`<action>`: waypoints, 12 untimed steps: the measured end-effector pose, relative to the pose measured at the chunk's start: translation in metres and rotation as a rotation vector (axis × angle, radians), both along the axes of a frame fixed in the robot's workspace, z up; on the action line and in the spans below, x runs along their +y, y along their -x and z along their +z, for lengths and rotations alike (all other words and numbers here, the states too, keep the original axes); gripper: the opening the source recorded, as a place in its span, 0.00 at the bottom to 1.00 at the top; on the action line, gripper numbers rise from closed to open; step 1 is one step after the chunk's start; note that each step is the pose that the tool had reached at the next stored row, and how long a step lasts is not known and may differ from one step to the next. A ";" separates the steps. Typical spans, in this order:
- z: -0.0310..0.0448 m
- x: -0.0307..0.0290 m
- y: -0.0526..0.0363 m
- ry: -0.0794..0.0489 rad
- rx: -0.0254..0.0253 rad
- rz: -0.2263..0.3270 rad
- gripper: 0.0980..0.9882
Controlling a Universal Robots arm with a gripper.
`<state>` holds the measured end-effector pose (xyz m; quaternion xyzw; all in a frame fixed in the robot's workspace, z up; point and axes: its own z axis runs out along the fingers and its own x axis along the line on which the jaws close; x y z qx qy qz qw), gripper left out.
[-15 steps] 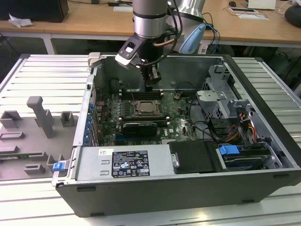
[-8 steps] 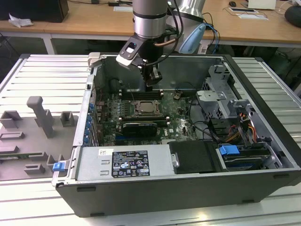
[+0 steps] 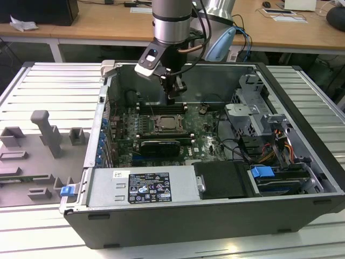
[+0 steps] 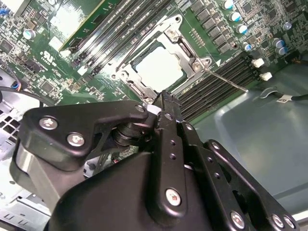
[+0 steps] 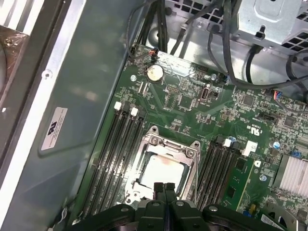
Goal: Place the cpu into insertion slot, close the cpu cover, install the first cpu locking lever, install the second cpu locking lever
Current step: 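Install the first cpu locking lever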
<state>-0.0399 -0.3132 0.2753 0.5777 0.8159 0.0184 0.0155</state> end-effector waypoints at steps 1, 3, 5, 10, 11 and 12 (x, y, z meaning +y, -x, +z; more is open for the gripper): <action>0.0000 0.0000 0.0000 0.000 0.0000 0.007 0.00; 0.0000 0.0000 0.0000 0.000 0.0000 0.022 0.00; 0.0000 0.0000 0.0000 0.000 0.0000 0.036 0.00; 0.0000 0.0000 0.0000 0.000 0.0000 0.063 0.00; 0.0000 0.0000 0.0000 0.000 0.0000 0.066 0.00; 0.0000 0.0000 0.0000 0.000 0.0000 0.069 0.00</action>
